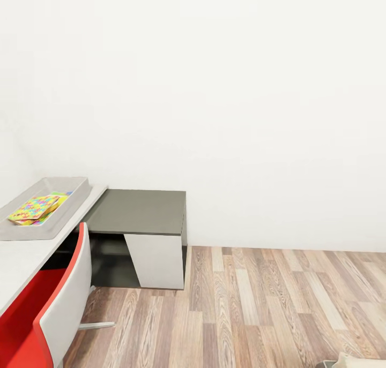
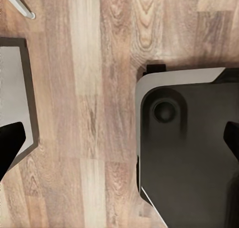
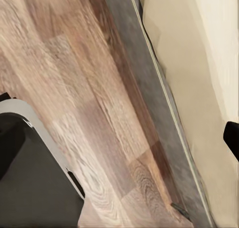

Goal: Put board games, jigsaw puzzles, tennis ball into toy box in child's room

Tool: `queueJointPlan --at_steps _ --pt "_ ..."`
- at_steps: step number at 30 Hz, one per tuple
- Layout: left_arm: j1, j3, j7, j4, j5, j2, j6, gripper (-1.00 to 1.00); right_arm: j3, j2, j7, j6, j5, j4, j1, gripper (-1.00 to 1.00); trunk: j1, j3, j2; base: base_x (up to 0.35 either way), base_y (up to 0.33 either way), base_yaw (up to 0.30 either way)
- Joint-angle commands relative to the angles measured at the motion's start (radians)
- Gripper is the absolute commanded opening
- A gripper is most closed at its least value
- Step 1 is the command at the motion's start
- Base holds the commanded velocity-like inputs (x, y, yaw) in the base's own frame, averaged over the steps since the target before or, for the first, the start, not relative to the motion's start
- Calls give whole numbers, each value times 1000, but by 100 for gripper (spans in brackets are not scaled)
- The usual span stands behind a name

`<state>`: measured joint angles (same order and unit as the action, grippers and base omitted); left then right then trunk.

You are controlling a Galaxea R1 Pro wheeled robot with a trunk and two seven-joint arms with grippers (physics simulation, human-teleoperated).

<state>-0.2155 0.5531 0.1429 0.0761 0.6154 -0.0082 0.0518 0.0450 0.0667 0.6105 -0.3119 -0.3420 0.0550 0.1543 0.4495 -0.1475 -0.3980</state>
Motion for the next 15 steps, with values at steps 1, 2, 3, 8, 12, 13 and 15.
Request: queueJointPlan --at_steps 1,2,3,8,12,13,15 --pt "-1 8 3 -1 10 -1 3 100 5 0 1 -6 -9 -4 0 100 1 -2 -2 0 0 0" --pt "-1 8 3 -1 10 -1 3 100 5 0 1 -6 -10 -5 -1 100 1 -2 -2 0 0 0" --pt "-1 7 3 -1 10 -1 3 100 5 0 1 -6 -10 -6 -1 100 1 -2 -2 0 0 0" --pt "-1 7 3 -1 11 -3 3 100 4 -1 0 -6 -11 -10 -2 100 1 -2 -2 0 0 0" --pt "-1 7 3 -1 11 -2 3 100 5 -1 1 -6 -11 -10 -2 100 1 -2 -2 0 0 0" --pt "-1 7 3 -1 11 -2 3 100 5 -1 1 -6 -11 -10 -2 100 1 -2 -2 0 0 0" --pt "-1 7 3 -1 11 -1 3 100 5 -1 1 -6 -11 -10 -2 100 1 -2 -2 0 0 0"
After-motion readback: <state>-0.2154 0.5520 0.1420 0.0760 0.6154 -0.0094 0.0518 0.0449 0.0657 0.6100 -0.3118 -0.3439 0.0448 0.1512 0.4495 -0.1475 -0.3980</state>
